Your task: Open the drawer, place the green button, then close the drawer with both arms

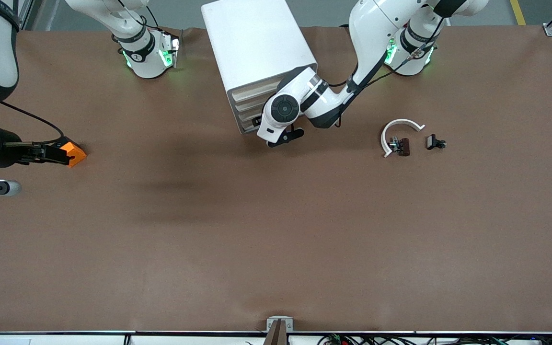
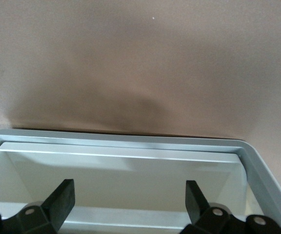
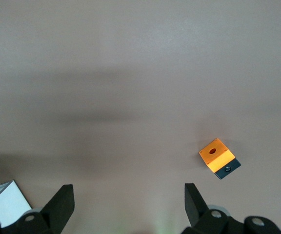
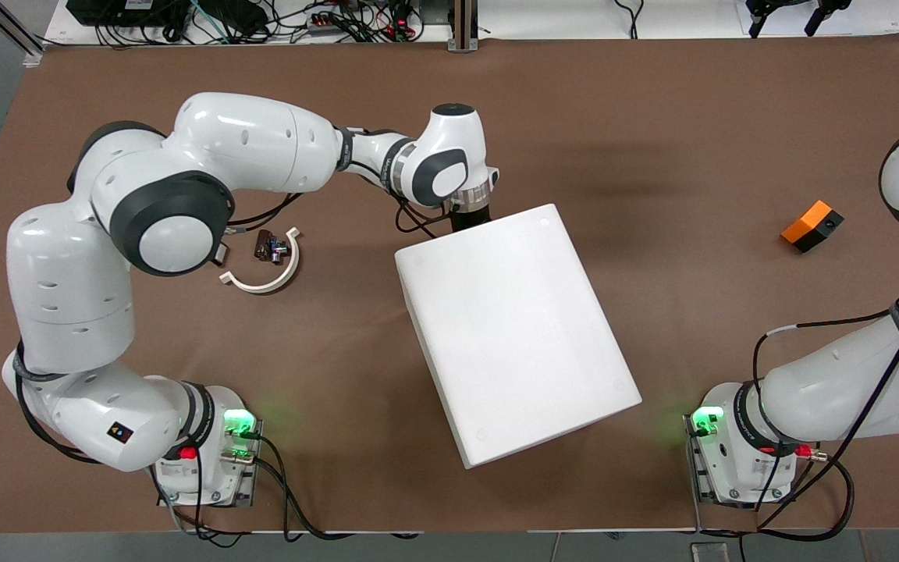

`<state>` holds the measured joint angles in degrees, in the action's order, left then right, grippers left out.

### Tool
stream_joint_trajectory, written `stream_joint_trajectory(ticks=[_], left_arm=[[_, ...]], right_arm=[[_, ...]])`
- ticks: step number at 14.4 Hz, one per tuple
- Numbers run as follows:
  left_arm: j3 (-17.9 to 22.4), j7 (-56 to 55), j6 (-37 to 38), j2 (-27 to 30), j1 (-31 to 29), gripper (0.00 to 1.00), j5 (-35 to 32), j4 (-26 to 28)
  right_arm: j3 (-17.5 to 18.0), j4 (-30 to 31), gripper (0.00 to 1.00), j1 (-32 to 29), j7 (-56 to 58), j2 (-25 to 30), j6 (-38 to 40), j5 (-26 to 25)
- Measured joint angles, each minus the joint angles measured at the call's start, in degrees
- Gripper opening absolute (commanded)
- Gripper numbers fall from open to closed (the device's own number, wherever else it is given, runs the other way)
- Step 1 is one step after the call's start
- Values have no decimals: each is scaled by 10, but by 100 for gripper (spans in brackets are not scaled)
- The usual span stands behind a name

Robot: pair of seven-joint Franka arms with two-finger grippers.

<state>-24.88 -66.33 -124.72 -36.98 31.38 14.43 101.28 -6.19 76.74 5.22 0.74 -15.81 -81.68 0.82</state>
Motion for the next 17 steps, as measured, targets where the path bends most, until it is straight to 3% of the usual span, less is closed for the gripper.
stream_joint_trajectory(ticks=[3,5,10,17], left_arm=[[8,-51,2,0,-8,100,0,-14],[35,-59,24,2,-23,100,0,-50],[76,-58,117,19,-120,100,-5,-154],[76,-4,164,80,-231,100,-114,-174]], right_arm=[[0,0,100,-1,53,3,2,-16],[-1,0,100,-8,71,3,2,-23],[-1,0,100,-28,79,3,1,-23],[-1,-42,100,-35,55,12,12,-23]])
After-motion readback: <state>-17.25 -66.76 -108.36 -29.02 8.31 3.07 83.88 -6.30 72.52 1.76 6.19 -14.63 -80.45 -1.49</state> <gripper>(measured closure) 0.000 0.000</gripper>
